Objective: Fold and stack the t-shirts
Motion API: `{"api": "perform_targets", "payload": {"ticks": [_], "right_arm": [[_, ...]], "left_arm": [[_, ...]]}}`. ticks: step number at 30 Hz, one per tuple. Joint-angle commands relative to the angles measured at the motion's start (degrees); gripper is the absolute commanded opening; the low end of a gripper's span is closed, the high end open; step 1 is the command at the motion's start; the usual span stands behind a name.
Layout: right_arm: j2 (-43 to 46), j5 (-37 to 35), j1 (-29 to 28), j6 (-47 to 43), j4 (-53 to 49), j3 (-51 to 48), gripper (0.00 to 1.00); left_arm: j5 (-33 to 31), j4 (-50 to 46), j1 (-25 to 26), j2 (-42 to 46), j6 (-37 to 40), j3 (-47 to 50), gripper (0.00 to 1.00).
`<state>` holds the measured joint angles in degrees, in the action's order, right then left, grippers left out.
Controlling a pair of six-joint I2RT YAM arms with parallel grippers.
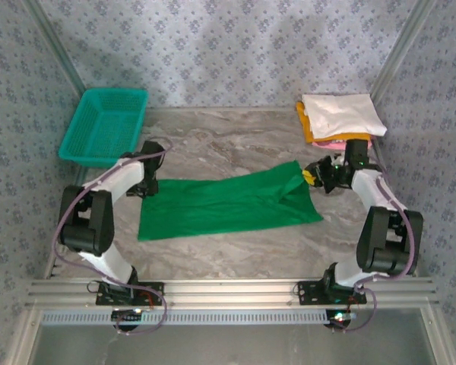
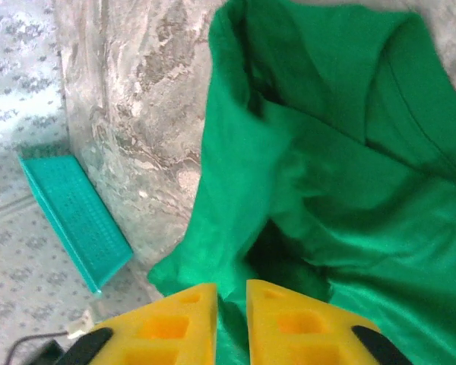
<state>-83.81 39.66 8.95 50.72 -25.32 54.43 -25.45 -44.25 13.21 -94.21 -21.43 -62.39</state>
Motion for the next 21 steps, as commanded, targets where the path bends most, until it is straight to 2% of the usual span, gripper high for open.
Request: {"api": "perform_targets", "payload": {"ticks": [1, 3, 6, 9, 13, 16, 18, 21], "right_arm": [[3.3, 0.1, 0.7, -2.3, -6.4, -1.7, 0.34], [4.1, -2.6, 1.0, -4.8, -8.9, -2.0, 0.34], [4.6, -6.9, 1.0, -6.9, -9.9, -1.3, 0.34], [3.8, -10.6, -1.8, -9.1, -11.3, 2.5, 0.35], [0.6, -12.1, -8.0, -12.3, -10.1, 7.5, 0.35], [-4.9, -14.3, -14.7, -17.8, -16.6, 13.4, 0.35], [-6.8, -14.4, -18.0, -16.4, -15.9, 13.2, 0.35], [-6.6, -13.1, -19.6, -10.6, -9.4, 6.4, 0.34]], "left_arm": [[0.8, -2.8, 0.9, 5.1, -2.5, 0.8, 0.42], [1.1, -2.4, 1.8, 6.4, -2.8, 1.7, 0.4], [3.2, -1.2, 2.9, 5.7, -2.0, 0.9, 0.44], [5.8, -0.5, 5.9, 3.1, 0.2, -3.4, 0.47], [11.2, 2.4, 12.7, -2.3, 3.4, -11.2, 0.48], [12.7, 3.8, 16.5, -7.3, 4.6, -15.8, 0.51], [14.6, 5.0, 17.6, -9.7, 5.1, -17.0, 0.52], [14.6, 5.0, 18.2, -11.4, 5.6, -16.7, 0.51]]}}
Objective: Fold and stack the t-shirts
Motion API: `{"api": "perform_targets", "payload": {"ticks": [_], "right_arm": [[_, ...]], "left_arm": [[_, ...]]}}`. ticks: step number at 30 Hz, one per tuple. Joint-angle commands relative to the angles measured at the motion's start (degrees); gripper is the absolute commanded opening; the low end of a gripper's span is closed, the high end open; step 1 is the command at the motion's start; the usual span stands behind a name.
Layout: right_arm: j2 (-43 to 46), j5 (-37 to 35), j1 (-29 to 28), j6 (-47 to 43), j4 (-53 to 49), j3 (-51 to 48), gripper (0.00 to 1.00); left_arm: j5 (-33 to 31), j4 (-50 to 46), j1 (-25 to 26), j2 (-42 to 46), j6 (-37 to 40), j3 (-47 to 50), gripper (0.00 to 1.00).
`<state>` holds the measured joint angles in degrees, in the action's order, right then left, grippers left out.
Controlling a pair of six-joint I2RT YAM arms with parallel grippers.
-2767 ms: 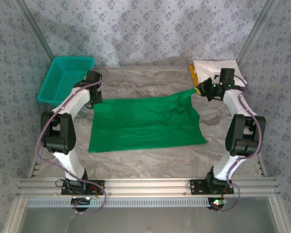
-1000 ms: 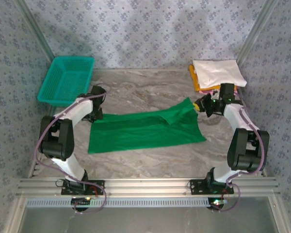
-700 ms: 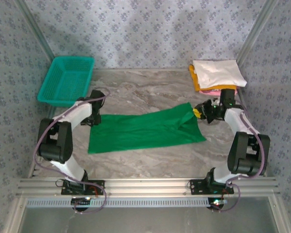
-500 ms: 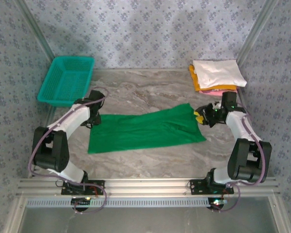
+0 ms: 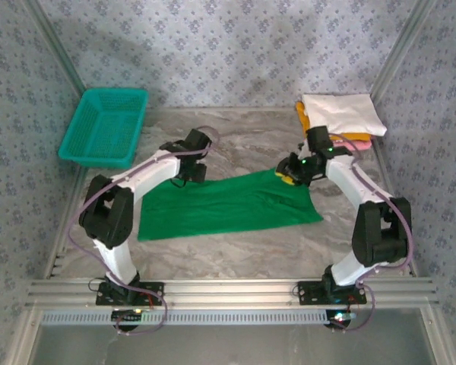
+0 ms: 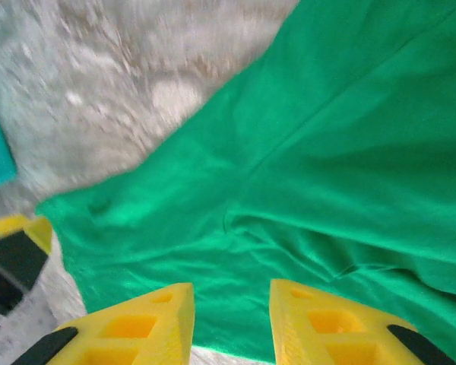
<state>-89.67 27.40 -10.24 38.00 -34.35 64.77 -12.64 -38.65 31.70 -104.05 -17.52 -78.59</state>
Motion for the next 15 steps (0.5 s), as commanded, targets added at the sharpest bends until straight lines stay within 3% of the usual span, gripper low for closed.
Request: {"api": "perform_targets", "payload": {"ticks": [1, 7, 15], "right_arm": [[-0.2, -0.9, -0.8, 3.6, 2.4, -6.4, 0.33], [-0.4, -0.9, -2.7, 7.5, 11.4, -14.9, 0.3], [-3.4, -3.1, -2.7, 7.6, 16.6, -16.1, 0.29]], "left_arm": [[1.3, -0.6, -0.2, -1.7, 1.8, 0.1, 0.52], [0.2, 1.8, -0.8, -1.6, 2.6, 3.4, 0.51], [0.1, 4.6, -1.2, -0.3, 1.0, 8.6, 0.51]]}}
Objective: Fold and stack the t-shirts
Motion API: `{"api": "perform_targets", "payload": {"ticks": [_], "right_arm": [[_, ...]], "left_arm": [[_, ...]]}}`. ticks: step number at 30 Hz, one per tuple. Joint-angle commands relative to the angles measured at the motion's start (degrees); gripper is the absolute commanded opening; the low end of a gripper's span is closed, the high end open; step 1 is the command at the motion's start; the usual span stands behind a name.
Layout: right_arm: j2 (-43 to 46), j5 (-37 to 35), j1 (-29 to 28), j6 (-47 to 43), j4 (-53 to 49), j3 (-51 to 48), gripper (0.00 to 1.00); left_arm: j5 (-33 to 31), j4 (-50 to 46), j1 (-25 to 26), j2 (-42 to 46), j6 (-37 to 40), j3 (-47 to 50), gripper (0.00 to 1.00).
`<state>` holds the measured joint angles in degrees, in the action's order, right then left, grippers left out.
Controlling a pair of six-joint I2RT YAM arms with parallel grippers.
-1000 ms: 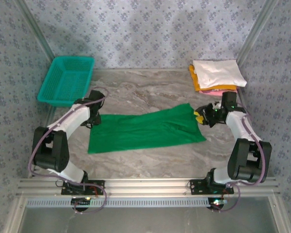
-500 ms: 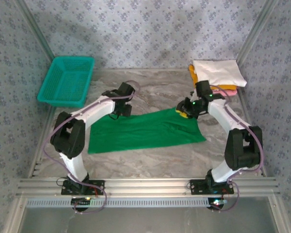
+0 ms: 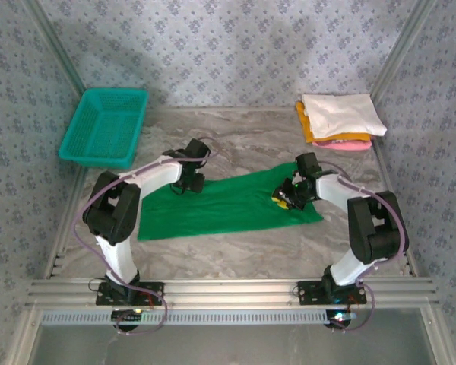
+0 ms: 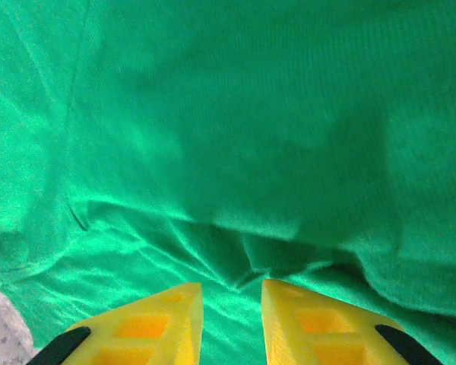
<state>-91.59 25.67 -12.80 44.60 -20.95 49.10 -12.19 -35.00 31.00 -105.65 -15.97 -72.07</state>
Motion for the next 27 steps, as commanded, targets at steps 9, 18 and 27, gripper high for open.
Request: {"api": "perform_targets", "payload": {"ticks": [9, 18, 27], "right_arm": [[-4.1, -1.6, -0.3, 1.8, 5.8, -0.5, 0.32], [-4.6, -1.6, -0.7, 2.4, 7.7, -0.2, 0.1], [-0.4, -2.8, -0.8, 2.6, 1.3, 1.1, 0.0]], "left_arm": [[-0.9, 0.5, -1.3, 2.0, -0.8, 3.7, 0.51], [-1.3, 0.1, -1.5, 1.8, -1.1, 3.3, 0.51], [-2.2, 0.1, -1.5, 1.9, -1.6, 4.0, 0.51]]}}
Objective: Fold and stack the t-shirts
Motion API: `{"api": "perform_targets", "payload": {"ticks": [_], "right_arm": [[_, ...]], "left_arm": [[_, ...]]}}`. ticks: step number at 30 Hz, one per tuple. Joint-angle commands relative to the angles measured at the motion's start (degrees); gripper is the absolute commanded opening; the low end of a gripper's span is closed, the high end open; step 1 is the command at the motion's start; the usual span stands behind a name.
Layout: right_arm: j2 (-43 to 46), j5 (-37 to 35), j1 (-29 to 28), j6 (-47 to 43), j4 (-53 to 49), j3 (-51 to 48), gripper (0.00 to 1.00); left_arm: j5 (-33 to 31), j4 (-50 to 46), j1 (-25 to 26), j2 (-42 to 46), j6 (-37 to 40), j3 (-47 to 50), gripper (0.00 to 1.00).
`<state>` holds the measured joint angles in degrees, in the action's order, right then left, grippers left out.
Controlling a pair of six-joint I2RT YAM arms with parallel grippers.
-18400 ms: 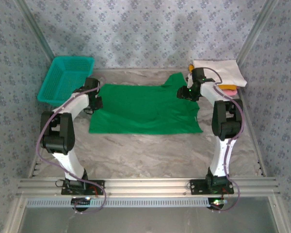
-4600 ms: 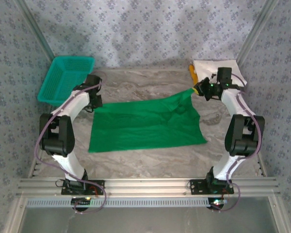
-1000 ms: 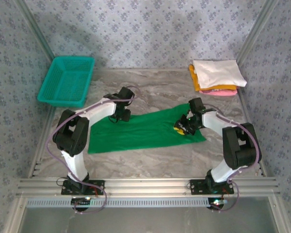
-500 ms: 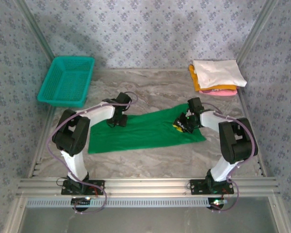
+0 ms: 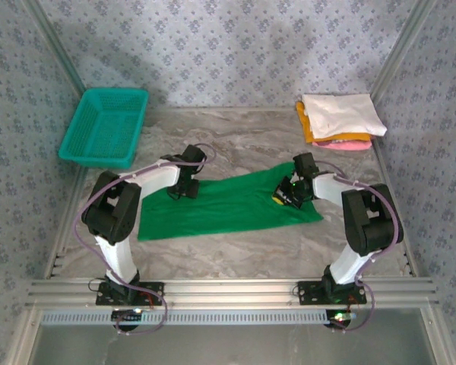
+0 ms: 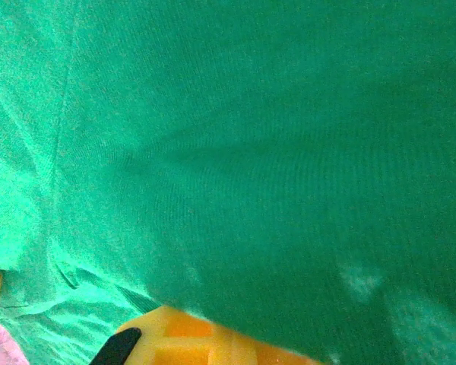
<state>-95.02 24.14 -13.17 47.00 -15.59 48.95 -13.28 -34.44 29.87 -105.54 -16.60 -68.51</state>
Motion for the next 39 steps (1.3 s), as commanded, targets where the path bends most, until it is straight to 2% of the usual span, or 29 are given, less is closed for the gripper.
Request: {"api": "perform_targets", "payload": {"ticks": [1, 12, 15, 18, 22, 26, 30, 35, 36, 39], "right_arm": [[3.9, -1.3, -0.4, 0.3, -4.6, 1.2, 0.0], [9.1, -1.4, -1.2, 2.5, -6.5, -0.4, 0.0], [10.7, 1.0, -2.4, 4.4, -6.3, -0.9, 0.0], [12.4, -3.9, -5.5, 4.0, -10.5, 1.6, 0.0], [14.4, -5.9, -6.5, 5.1, -13.3, 2.9, 0.0], [15.8, -11.3, -8.6, 3.5, -18.5, 6.9, 0.0], [15.9, -12.4, -9.8, 4.6, -19.8, 5.1, 0.0], [14.5, -9.8, -10.8, 5.8, -16.6, 1.7, 0.0], [14.1, -9.9, -11.3, 5.6, -17.2, 1.9, 0.02], [14.4, -9.8, -12.2, 5.7, -18.6, 1.2, 0.26]], "left_arm": [[-1.1, -0.4, -0.4, 1.7, -1.0, 0.5, 0.5], [-1.5, -0.5, -0.4, 1.0, -1.2, 0.0, 0.49], [-2.3, -0.7, -0.5, 1.4, -1.1, 0.3, 0.49], [-2.1, -0.5, -0.6, 0.7, -1.0, 0.2, 0.49], [-1.9, -0.6, -0.6, 0.2, -1.5, -0.2, 0.49], [-2.0, -0.5, -0.6, 0.1, -1.2, -0.2, 0.49], [-2.3, -0.7, -1.0, -0.2, -0.9, -0.1, 0.49], [-2.3, -0.6, -1.1, -0.1, -0.9, 0.4, 0.49], [-2.3, -0.7, -1.2, -0.1, -0.8, 0.3, 0.49], [-2.4, -0.9, -1.3, -0.2, -0.6, 0.2, 0.49]]}}
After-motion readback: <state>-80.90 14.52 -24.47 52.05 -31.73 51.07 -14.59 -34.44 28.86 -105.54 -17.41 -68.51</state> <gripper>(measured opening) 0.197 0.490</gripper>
